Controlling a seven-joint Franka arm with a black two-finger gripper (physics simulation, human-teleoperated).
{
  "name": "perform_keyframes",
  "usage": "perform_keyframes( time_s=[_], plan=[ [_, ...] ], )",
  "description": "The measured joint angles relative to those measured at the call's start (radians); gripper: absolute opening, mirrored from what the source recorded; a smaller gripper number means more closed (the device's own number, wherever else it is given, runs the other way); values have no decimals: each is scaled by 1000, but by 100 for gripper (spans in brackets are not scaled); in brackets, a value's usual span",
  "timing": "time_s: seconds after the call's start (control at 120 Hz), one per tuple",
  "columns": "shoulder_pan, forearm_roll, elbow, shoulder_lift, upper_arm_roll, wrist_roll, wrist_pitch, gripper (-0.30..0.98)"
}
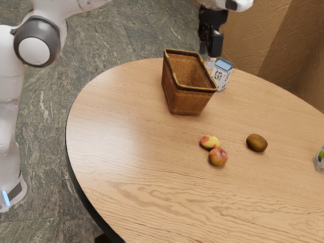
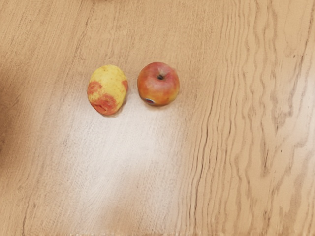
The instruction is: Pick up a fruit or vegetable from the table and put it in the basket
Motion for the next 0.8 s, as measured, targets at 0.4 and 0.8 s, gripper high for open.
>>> perform_keyframes(
  time_s=[0.4,0.8],
  plan=[
    [-60,43,-273,41,-129,-149,178,69],
    [-51,78,-211,209,-44,-235,329,69]
  ],
)
